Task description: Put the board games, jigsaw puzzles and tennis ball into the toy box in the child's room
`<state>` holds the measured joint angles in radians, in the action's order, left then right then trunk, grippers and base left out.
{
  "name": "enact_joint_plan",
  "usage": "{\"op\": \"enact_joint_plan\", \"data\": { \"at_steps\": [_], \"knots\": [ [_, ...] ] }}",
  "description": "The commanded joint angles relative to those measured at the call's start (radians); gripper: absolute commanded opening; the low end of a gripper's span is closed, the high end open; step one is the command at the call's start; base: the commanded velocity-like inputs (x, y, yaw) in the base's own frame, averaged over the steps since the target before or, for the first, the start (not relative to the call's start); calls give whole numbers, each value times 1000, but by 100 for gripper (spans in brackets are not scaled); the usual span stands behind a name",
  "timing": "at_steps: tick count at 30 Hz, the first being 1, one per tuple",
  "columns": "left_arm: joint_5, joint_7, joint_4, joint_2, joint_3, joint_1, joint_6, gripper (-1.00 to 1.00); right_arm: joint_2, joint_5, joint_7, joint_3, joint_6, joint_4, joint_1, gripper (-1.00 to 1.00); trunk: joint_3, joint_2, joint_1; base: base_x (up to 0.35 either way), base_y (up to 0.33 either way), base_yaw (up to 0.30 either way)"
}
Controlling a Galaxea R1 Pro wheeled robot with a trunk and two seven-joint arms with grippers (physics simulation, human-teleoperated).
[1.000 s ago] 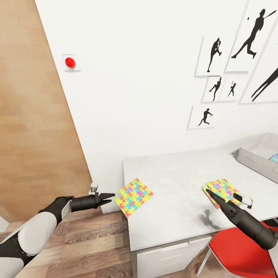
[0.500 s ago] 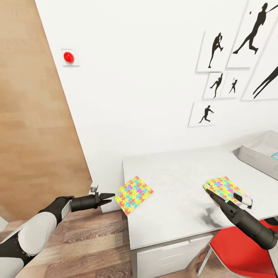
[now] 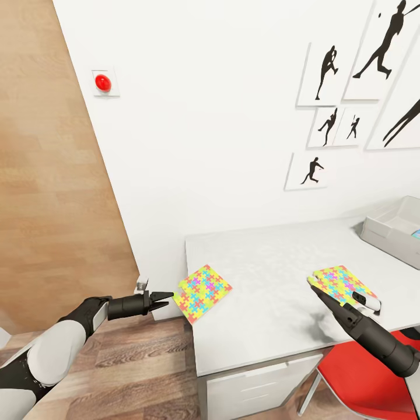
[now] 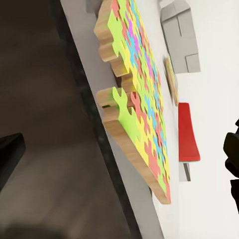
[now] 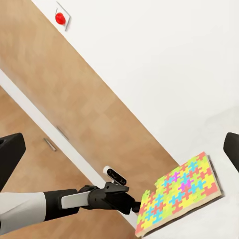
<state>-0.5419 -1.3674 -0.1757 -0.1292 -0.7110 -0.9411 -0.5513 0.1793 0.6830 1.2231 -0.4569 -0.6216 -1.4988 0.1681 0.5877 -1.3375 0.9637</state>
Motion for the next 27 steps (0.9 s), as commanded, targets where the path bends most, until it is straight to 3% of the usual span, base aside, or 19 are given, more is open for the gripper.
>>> {"op": "enact_joint_plan", "data": {
  "at_steps": [1,27],
  "knots": [
    [-10,-5,-1,0,-8,-1,-10,100,0,4,1,0,-8,0,1,100,1,-1,0,0,0,0],
    [-10,-5,-1,0,-10,-1,-10,100,0,4,1,0,-9,0,1,100,1,-1,0,0,-65,0]
  ]
}}
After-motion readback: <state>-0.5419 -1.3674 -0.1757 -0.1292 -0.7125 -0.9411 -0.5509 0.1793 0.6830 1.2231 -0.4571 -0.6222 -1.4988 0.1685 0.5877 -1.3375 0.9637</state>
